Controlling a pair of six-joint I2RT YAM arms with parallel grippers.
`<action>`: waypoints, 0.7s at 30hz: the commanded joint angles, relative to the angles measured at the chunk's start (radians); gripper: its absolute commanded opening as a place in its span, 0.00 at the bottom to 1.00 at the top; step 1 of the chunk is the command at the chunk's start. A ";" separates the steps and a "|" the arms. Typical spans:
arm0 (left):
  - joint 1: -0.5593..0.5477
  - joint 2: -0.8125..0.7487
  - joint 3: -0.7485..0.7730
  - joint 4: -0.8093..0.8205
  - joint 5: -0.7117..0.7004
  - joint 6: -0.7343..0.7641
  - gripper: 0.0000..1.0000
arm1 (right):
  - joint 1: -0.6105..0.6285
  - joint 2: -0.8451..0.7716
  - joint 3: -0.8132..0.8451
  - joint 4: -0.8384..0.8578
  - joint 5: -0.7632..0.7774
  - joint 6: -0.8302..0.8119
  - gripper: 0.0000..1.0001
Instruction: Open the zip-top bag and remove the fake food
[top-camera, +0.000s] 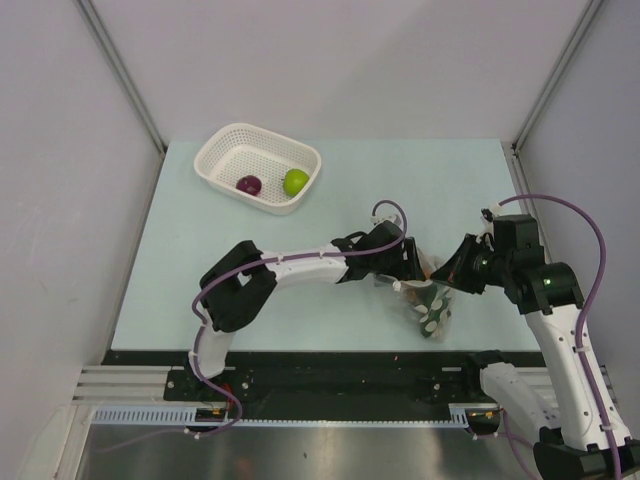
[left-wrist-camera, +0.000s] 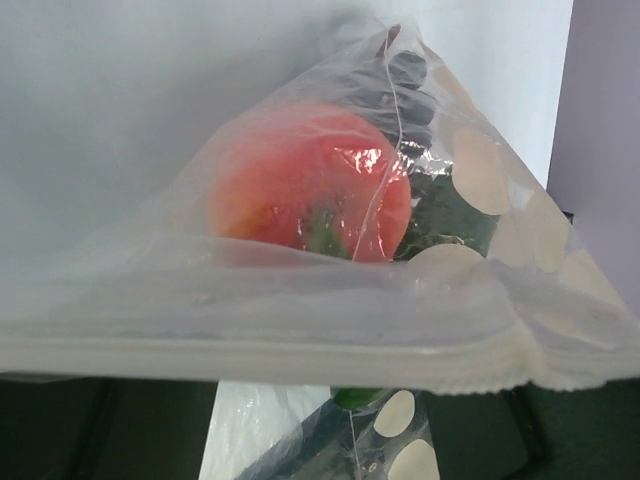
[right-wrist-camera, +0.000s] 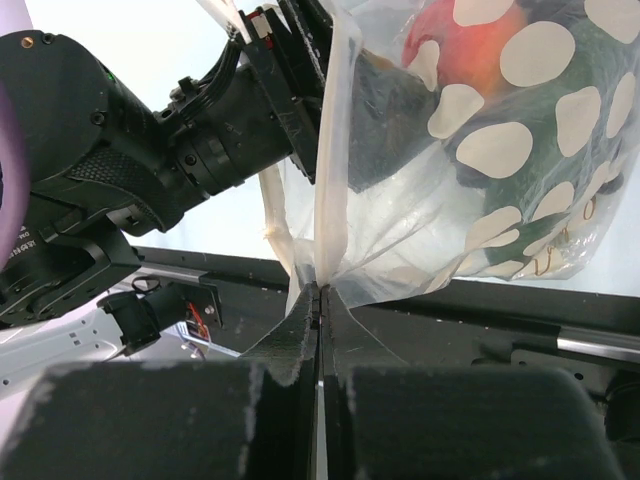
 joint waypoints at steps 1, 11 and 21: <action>0.016 0.017 0.006 0.012 -0.070 -0.066 0.79 | -0.003 -0.013 0.041 -0.051 -0.040 -0.029 0.00; 0.031 0.017 -0.024 0.099 -0.078 -0.098 0.60 | -0.002 -0.019 0.048 -0.074 -0.043 -0.035 0.00; 0.050 0.050 0.031 0.134 -0.046 -0.074 0.17 | 0.000 -0.013 0.062 -0.092 -0.022 -0.041 0.00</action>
